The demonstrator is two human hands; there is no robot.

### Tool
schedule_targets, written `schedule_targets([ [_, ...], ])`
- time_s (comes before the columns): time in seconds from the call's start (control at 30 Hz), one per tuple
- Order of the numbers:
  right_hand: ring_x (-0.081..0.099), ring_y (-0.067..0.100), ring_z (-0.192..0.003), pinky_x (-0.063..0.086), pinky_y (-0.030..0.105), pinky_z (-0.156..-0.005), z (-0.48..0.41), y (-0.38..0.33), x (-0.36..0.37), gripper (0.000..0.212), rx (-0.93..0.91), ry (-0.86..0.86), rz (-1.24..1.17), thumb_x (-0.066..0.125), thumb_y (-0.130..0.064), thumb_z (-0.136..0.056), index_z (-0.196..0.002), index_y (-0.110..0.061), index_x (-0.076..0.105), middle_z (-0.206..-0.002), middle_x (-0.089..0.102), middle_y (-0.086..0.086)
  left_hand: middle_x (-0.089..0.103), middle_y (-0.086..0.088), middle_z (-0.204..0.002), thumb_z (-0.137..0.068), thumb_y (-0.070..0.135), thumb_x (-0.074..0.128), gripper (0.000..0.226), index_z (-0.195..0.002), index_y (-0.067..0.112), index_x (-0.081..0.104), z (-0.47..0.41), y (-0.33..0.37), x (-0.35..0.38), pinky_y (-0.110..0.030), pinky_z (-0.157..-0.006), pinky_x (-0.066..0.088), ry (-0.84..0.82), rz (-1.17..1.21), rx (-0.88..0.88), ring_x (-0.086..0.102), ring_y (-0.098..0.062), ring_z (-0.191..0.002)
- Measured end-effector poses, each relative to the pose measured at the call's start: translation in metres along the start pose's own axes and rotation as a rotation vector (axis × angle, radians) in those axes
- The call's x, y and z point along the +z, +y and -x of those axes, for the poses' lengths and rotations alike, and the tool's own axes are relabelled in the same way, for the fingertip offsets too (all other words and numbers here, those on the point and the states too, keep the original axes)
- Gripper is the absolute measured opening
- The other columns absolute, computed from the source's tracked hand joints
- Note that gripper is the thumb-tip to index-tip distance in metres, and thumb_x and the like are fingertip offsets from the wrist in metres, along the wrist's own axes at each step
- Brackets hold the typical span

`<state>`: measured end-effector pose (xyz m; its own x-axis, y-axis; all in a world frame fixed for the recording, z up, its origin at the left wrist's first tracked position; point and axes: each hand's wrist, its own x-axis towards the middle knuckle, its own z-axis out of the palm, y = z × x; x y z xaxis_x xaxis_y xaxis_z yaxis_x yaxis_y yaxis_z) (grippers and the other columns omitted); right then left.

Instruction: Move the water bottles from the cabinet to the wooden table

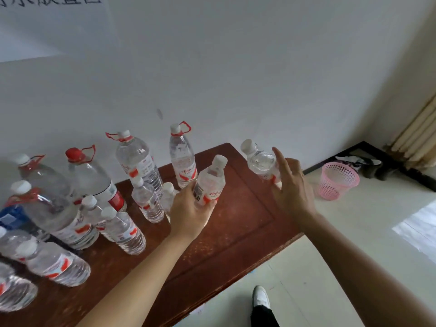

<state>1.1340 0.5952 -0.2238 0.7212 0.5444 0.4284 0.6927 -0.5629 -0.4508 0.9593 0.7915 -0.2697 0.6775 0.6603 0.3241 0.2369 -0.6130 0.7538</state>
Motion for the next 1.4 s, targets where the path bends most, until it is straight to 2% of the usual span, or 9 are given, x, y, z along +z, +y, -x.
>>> schedule_targets([
  [0.1,0.057,0.024,-0.084,0.038,0.034,-0.065,-0.042,0.034,0.042,0.075,0.033,-0.073,-0.103,0.063,-0.038,-0.092,-0.159,-0.031,0.029,-0.132,0.05,0.008,0.06,0.028,-0.097,-0.074,0.047,0.084,0.05,-0.111,0.038,0.052,-0.023,-0.014,0.042,-0.013,-0.073,0.043,0.031,0.022,-0.124,0.058,0.007,-0.087],
  [0.33,0.065,0.037,-0.1,0.039,0.033,-0.069,-0.141,0.086,0.139,0.083,0.032,-0.34,-0.188,0.074,-0.032,-0.091,-0.158,-0.017,0.027,-0.136,0.048,0.011,0.064,0.012,-0.098,-0.071,0.048,0.086,0.066,-0.117,0.015,0.054,-0.077,-0.041,0.103,-0.013,-0.063,0.04,0.126,-0.114,-0.404,0.061,-0.008,-0.085],
  [0.47,0.065,0.036,-0.096,0.044,0.035,-0.07,-0.174,0.09,0.191,0.07,0.011,-0.444,-0.284,0.077,-0.033,-0.087,-0.146,-0.02,0.04,-0.132,0.048,0.008,0.068,0.004,-0.105,-0.073,0.048,0.085,0.067,-0.12,0.017,0.049,-0.091,-0.062,0.12,-0.034,-0.074,0.055,0.195,-0.09,-0.566,0.068,-0.015,-0.091],
  [0.57,0.065,0.031,-0.101,0.047,0.033,-0.072,-0.182,0.083,0.224,0.073,0.011,-0.502,-0.35,0.082,-0.034,-0.084,-0.141,-0.014,0.041,-0.133,0.048,0.009,0.064,0.001,-0.117,-0.076,0.031,0.087,0.063,-0.122,0.017,0.047,-0.091,-0.074,0.127,-0.044,-0.088,0.059,0.23,-0.003,-0.647,0.067,-0.016,-0.106],
  [0.87,0.053,0.009,-0.094,0.032,0.006,-0.064,-0.155,0.087,0.261,0.079,-0.02,-0.568,-0.495,0.089,-0.03,-0.077,-0.133,-0.022,0.033,-0.131,0.046,0.003,0.06,-0.003,-0.13,-0.079,0.018,0.085,0.069,-0.134,0.013,0.043,-0.08,-0.083,0.134,-0.031,-0.094,0.057,0.26,0.002,-0.659,0.063,-0.012,-0.117],
  [1.0,0.052,0.011,-0.101,0.043,0.016,-0.07,-0.146,0.099,0.257,0.08,0.024,-0.499,-0.497,0.087,-0.027,-0.079,-0.139,-0.009,0.037,-0.134,0.046,0.011,0.056,-0.006,-0.138,-0.082,0.02,0.082,0.072,-0.14,0.01,0.041,-0.077,-0.084,0.138,-0.021,-0.093,0.054,0.261,-0.039,-0.626,0.063,-0.014,-0.118],
  [1.2,0.052,0.011,-0.108,0.044,0.013,-0.074,-0.144,0.091,0.256,0.083,0.052,-0.516,-0.47,0.082,-0.035,-0.084,-0.146,-0.011,0.032,-0.142,0.041,0.009,0.053,-0.007,-0.142,-0.082,0.028,0.081,0.078,-0.145,0.012,0.038,-0.076,-0.086,0.133,-0.031,-0.092,0.058,0.232,-0.097,-0.566,0.063,-0.013,-0.117],
  [1.3,0.055,0.019,-0.117,0.049,0.029,-0.083,-0.143,0.084,0.246,0.087,0.078,-0.533,-0.422,0.081,-0.04,-0.084,-0.148,-0.015,0.027,-0.145,0.038,0.007,0.053,-0.005,-0.138,-0.085,0.03,0.078,0.073,-0.143,0.012,0.039,-0.077,-0.079,0.122,-0.039,-0.099,0.055,0.157,-0.126,-0.55,0.058,-0.019,-0.124],
  [1.4,0.049,0.031,-0.13,0.049,0.045,-0.094,-0.149,0.079,0.234,0.093,0.097,-0.577,-0.334,0.083,-0.041,-0.081,-0.149,-0.018,0.024,-0.146,0.036,0.01,0.048,-0.008,-0.142,-0.092,0.037,0.069,0.07,-0.146,0.008,0.035,-0.079,-0.069,0.112,-0.035,-0.105,0.047,0.095,-0.236,-0.524,0.05,-0.023,-0.13],
])
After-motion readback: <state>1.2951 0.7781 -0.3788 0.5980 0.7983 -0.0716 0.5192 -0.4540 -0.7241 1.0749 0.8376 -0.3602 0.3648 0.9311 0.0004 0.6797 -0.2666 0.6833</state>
